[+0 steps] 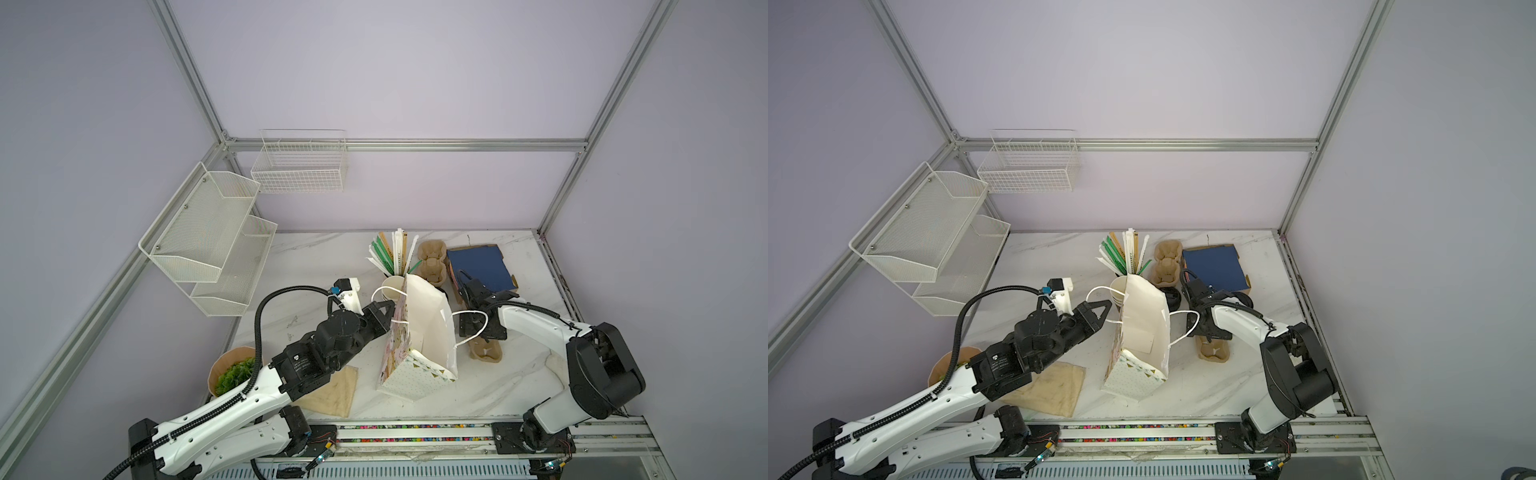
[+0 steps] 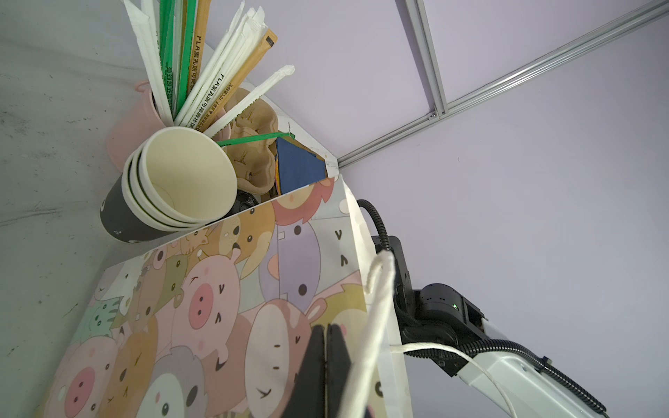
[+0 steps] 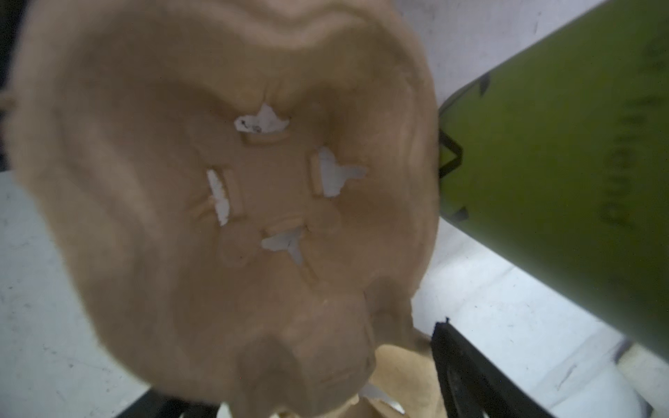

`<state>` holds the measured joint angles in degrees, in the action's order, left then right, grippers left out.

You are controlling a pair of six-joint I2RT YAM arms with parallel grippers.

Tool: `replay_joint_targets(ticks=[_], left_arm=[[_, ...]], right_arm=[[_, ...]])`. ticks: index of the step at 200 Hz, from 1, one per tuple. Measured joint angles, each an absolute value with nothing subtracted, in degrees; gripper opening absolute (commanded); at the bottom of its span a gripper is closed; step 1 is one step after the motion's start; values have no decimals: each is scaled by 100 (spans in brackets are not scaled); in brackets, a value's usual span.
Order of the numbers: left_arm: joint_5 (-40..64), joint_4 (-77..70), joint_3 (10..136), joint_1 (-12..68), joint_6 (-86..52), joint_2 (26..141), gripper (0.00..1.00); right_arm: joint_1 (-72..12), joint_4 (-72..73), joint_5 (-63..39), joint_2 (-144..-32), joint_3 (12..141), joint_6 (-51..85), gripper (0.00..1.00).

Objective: Pack a coffee takeout order
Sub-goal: Place the takeout bag at the center of the table.

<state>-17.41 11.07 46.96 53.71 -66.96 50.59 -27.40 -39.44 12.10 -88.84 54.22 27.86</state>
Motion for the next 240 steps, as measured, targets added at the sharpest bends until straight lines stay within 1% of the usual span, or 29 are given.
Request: replay_joint_targets(ticks=[112,182,240], left_arm=[[-1761,1026,4606,5371,-6696,5072,0],[-1754,950,4508,5371,-6764,5116,0],[-1739,867,4510,5371,-6825,5111,0]], right_arm=[[-2740,-3938,1216,-8722,5422,2753,90],[-2740,-3802,932,-8353,5419,2630,86],[-2740,-3833,1000,-8381,5419,2668,88]])
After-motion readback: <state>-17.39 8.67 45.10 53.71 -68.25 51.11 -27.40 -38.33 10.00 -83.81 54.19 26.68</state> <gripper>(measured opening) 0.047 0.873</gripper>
